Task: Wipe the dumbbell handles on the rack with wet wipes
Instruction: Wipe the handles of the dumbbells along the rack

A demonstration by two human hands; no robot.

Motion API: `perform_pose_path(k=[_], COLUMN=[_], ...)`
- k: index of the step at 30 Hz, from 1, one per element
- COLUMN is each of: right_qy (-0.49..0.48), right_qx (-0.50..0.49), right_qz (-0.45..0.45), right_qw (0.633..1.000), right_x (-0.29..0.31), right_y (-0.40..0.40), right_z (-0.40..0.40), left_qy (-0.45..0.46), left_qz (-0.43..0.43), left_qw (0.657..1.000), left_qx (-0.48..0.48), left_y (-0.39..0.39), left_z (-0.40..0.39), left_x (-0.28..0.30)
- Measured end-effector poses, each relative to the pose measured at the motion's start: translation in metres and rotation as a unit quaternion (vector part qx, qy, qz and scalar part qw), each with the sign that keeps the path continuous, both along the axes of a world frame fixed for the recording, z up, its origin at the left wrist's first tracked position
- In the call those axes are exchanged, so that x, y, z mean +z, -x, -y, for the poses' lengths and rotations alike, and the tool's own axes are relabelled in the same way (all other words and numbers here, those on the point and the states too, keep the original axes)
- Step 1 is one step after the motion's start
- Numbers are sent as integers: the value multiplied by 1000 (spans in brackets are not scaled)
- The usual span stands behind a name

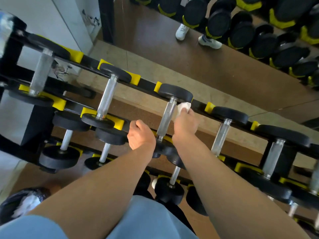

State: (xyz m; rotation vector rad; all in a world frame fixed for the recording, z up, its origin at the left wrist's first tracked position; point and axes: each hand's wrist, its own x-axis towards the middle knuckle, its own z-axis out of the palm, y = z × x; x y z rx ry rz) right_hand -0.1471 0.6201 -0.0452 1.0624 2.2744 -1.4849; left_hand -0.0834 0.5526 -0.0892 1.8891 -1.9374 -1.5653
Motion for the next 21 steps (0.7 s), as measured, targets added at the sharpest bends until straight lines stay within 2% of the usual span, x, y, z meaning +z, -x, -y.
perform_pose_path(k=[2,4,6,8,11,14,17,21], right_qy=[2,-61,-119,-92,22,54,71,82], right_qx=[91,190,221,146,-7,-14,-11,-95], right_qz=[-48,-84,-95,-106,-57,-28,-39,-40], right_qw=[995,976,963,979,998,998,997,991], right_x=[-5,-15,-24,-25,-21,-28,-33,-32], right_y=[-10,-19,-22,-19,0,18,17,12], right_z=[24,38,43,40,31,23,22,27], left_qy=[-2,-5,-7,-1,9,10,12,17], left_qz=[8,19,27,30,29,27,27,31], left_qw=[1000,1000,999,999,999,999,999,999], left_qx=[-3,-10,-16,-20,-29,-33,-36,-40], left_y=[2,2,4,4,3,3,3,4], left_z=[1,3,4,5,2,2,3,2], left_x=[0,0,-1,-2,-4,-6,-8,-6])
